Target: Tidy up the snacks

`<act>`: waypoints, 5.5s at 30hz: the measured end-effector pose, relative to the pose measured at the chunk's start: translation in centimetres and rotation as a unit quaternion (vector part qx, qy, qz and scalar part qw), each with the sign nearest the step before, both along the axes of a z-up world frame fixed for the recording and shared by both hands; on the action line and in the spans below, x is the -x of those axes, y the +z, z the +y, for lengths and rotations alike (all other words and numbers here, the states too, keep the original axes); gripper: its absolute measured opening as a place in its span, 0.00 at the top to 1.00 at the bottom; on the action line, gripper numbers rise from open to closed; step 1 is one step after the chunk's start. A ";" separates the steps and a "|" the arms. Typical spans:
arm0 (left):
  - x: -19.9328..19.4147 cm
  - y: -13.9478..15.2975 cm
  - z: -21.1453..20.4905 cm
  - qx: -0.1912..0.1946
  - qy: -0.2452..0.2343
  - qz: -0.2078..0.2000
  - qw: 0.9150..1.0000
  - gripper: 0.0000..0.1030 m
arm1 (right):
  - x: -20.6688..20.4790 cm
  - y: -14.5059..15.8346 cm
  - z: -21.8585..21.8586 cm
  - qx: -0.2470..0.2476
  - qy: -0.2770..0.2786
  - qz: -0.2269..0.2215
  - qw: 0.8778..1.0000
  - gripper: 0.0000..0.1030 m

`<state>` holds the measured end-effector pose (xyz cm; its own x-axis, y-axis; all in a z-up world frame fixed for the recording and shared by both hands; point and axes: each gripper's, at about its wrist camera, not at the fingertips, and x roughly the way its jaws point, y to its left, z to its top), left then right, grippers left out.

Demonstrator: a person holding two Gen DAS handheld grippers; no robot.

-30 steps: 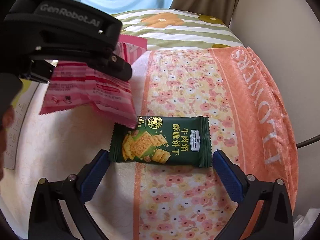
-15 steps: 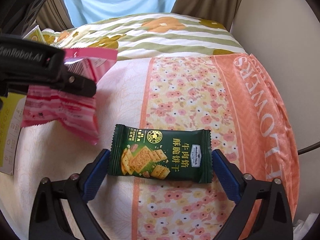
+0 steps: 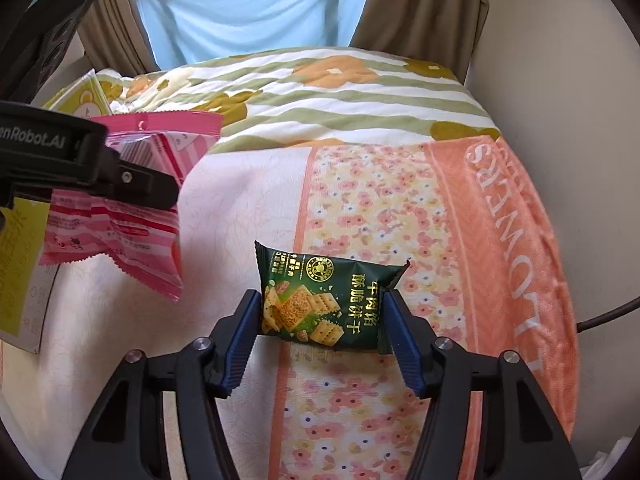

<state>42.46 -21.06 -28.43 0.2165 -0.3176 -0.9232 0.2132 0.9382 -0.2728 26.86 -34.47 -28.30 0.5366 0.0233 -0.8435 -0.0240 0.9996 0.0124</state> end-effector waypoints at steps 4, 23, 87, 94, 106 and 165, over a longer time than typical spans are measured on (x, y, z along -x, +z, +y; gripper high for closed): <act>0.3 2.6 0.6 0.010 0.006 -0.022 1.000 0.32 | 0.0 1.5 -0.1 -0.004 0.006 -0.008 1.000 0.44; 1.4 18.3 19.9 0.006 0.062 -0.153 0.986 0.32 | -3.9 18.3 12.1 -0.045 0.150 -0.099 0.983 0.44; 18.4 21.9 32.0 -0.024 0.104 -0.230 0.967 0.00 | 4.9 22.2 23.6 -0.075 0.047 -0.115 0.989 0.00; 28.1 26.7 28.6 -0.028 0.133 -0.309 0.941 0.00 | 13.6 26.8 19.8 -0.051 0.047 -0.160 0.985 0.00; 37.8 28.3 25.6 -0.050 0.126 -0.372 0.918 0.00 | 23.9 28.7 17.1 -0.009 0.001 -0.203 0.979 0.00; 38.8 28.0 24.2 -0.081 0.132 -0.413 0.898 0.00 | 26.1 27.6 16.3 -0.011 -0.031 -0.214 0.976 0.00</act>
